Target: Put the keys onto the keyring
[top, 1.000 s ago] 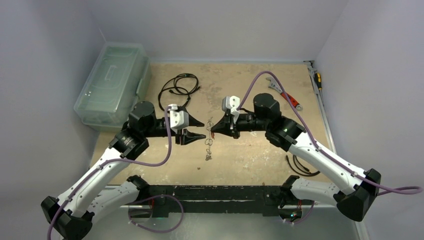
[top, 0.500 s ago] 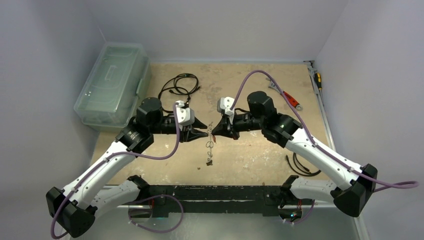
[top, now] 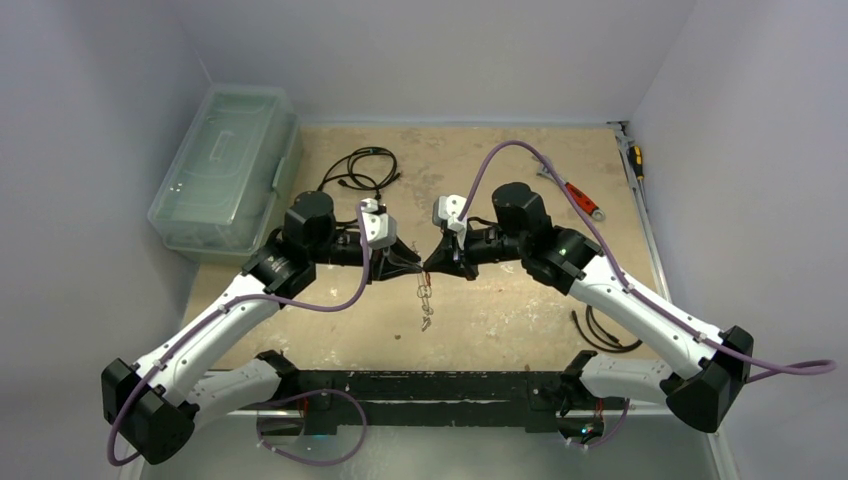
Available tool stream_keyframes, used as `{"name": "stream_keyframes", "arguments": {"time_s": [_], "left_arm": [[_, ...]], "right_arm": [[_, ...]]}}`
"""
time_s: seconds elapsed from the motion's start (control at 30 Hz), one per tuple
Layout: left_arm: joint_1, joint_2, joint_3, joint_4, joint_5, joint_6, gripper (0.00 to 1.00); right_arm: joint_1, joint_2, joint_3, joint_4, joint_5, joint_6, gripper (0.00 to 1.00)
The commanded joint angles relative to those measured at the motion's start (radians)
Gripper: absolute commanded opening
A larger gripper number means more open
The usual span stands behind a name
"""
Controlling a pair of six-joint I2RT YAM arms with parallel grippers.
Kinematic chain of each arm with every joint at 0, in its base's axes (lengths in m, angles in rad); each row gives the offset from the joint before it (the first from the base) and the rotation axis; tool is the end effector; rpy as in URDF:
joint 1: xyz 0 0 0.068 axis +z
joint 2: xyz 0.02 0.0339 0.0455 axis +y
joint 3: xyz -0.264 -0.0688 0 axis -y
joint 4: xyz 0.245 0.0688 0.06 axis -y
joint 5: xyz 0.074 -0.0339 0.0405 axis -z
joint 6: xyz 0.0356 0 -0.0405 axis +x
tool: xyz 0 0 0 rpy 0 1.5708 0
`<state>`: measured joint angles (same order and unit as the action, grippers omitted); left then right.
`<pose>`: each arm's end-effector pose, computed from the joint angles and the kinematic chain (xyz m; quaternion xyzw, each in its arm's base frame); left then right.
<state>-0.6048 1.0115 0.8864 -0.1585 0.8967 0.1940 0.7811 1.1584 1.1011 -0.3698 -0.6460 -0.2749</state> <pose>0.1675 -0.1496 0.3393 0.5200 0.5630 -0.4498 0.4587 0.1663 0.1951 0.3588 -0.5501 0.6023 0.3869 0.4300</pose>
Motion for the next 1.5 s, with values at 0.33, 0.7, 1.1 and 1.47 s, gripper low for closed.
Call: {"name": "stream_keyframes", "arguments": {"time_s": [0.33, 0.7, 1.1, 1.47], "left_arm": [[-0.007, 0.01, -0.002, 0.073, 0.032, -0.005, 0.13], [-0.007, 0.015, -0.03, 0.109, 0.016, -0.011, 0.0], [-0.006, -0.12, -0.156, 0.433, -0.034, -0.212, 0.0], [-0.006, -0.151, -0.19, 0.549, -0.033, -0.299, 0.0]], "right_arm": [[0.009, -0.012, 0.036, 0.021, -0.034, -0.011, 0.0], [0.009, -0.009, 0.036, 0.034, -0.066, -0.01, 0.0], [-0.018, -0.145, -0.105, 0.279, 0.025, 0.118, 0.47], [-0.083, -0.182, -0.162, 0.407, -0.071, 0.206, 0.34]]}}
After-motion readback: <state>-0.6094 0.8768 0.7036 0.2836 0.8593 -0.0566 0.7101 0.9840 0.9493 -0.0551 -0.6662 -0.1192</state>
